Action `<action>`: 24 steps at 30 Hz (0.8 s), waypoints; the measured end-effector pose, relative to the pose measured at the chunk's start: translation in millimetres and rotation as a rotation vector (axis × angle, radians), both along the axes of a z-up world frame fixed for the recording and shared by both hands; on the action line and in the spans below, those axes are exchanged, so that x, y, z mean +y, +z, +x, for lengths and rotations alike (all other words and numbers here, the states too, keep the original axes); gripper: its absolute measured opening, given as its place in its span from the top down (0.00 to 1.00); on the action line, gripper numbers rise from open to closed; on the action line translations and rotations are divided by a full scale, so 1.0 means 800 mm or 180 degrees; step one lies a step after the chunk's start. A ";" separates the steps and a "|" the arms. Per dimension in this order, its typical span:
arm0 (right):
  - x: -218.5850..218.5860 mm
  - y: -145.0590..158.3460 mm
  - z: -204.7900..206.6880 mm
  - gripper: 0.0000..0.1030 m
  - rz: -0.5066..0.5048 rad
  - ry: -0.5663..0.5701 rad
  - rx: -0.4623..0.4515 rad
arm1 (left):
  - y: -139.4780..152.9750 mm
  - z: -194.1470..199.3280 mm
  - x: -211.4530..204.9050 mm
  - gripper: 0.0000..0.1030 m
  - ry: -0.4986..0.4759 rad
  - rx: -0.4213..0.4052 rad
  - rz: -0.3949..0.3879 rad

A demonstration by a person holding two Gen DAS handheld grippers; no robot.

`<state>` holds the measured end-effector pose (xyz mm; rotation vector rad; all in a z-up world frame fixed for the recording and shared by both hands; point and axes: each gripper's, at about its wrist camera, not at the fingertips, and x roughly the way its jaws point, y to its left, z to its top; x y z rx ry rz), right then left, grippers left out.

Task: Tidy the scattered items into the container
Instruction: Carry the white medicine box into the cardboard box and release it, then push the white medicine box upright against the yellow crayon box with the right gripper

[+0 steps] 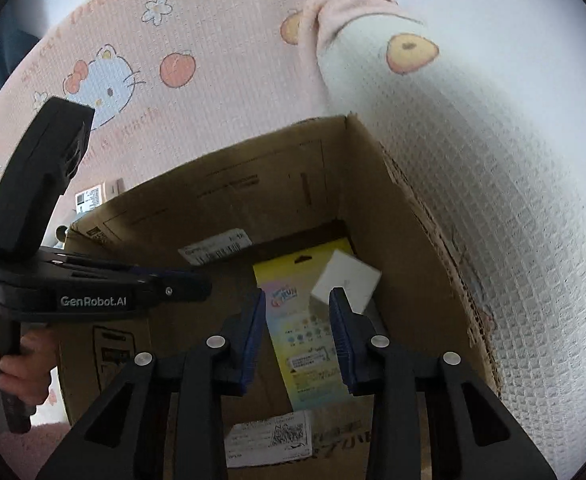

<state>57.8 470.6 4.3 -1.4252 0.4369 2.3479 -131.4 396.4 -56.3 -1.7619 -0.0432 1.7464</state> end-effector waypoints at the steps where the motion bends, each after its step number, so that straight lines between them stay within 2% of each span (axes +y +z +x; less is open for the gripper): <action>1: 0.004 0.002 0.000 0.70 -0.0013 -0.0013 0.0010 | -0.001 0.000 0.000 0.72 -0.0026 0.0015 -0.0006; 4: 0.011 0.013 -0.006 0.70 -0.0059 -0.0052 0.0036 | 0.003 0.007 0.005 0.67 -0.0125 0.0111 0.0036; 7: 0.021 0.027 -0.011 0.70 0.0119 -0.0089 -0.0034 | 0.007 0.006 0.017 0.61 -0.0153 0.0173 0.0096; 10: 0.042 0.028 -0.015 0.70 -0.0073 -0.0161 -0.0009 | 0.009 0.001 0.028 0.52 -0.0070 0.0126 0.0127; 12: 0.057 0.017 -0.016 0.70 -0.0229 -0.0325 -0.0061 | 0.009 -0.003 0.038 0.47 -0.0078 0.0080 0.0177; 13: 0.061 0.009 -0.017 0.70 -0.0248 -0.0372 -0.0128 | 0.009 -0.005 0.047 0.47 -0.0101 0.0071 0.0226; 16: 0.058 -0.006 -0.019 0.71 0.0112 -0.0453 -0.0352 | 0.003 -0.005 0.065 0.47 -0.0131 0.0212 0.0128; 17: 0.054 -0.007 -0.018 0.78 0.0162 -0.0414 -0.0346 | 0.000 -0.005 0.068 0.47 -0.0141 0.0189 0.0127; 18: 0.050 -0.008 -0.015 0.86 0.0163 -0.0348 -0.0312 | -0.003 -0.004 0.072 0.59 -0.0144 0.0166 0.0123; 19: 0.049 -0.010 -0.012 0.87 0.0121 -0.0300 -0.0300 | -0.004 -0.003 0.075 0.84 -0.0152 0.0171 0.0107; 20: 0.049 -0.014 -0.010 0.87 0.0066 -0.0271 -0.0299 | -0.004 -0.003 0.079 0.92 -0.0163 0.0208 0.0074; 22: 0.052 -0.025 -0.006 0.87 0.0139 -0.0327 -0.0440 | -0.006 -0.005 0.085 0.93 -0.0158 0.0267 0.0106; 24: 0.056 -0.036 -0.001 0.89 0.0219 -0.0408 -0.0596 | -0.010 -0.009 0.086 0.95 -0.0114 0.0192 0.0222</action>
